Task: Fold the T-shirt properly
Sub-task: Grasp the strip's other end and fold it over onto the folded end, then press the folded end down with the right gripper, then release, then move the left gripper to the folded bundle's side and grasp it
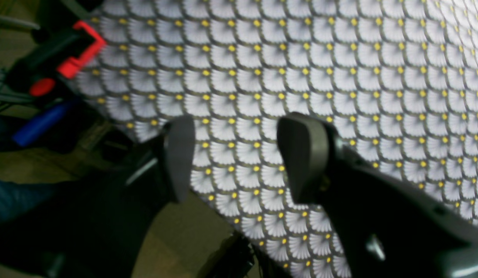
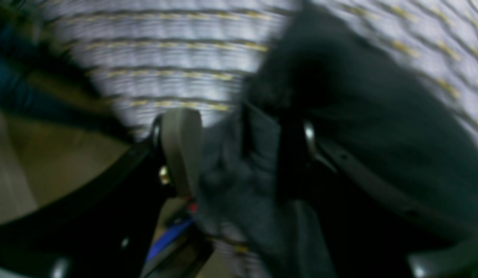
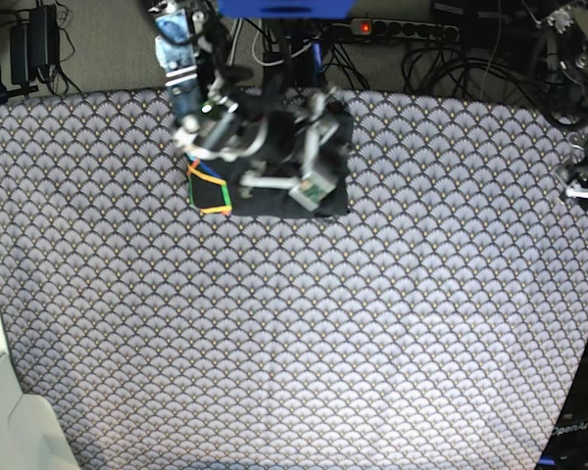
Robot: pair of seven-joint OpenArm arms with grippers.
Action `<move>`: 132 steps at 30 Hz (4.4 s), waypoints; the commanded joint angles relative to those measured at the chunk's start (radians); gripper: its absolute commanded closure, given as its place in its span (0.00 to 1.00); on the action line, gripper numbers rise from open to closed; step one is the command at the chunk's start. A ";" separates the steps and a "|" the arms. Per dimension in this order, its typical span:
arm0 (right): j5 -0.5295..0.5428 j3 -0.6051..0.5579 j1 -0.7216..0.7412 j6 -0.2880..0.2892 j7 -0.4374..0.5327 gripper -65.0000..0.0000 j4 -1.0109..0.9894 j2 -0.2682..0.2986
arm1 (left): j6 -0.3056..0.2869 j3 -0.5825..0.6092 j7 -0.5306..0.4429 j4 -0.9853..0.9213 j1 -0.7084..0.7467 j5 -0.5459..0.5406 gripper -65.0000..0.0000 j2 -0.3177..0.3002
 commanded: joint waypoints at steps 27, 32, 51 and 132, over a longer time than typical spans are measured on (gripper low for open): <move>0.017 0.008 0.118 0.003 0.030 1.00 -0.014 0.047 | 0.001 -0.077 -0.015 0.013 0.052 0.002 0.59 -0.054; 0.017 0.007 0.144 0.003 0.031 1.00 -0.090 0.046 | 0.001 -0.077 -0.015 0.012 0.065 0.002 0.64 -0.033; 0.015 0.016 0.141 0.003 0.060 1.00 0.097 0.078 | 0.001 -0.077 -0.015 0.010 0.039 0.006 1.00 0.025; 0.015 0.515 -0.069 0.003 0.060 1.00 0.196 0.299 | -0.445 0.692 -0.075 -0.418 -0.156 -0.386 0.10 0.197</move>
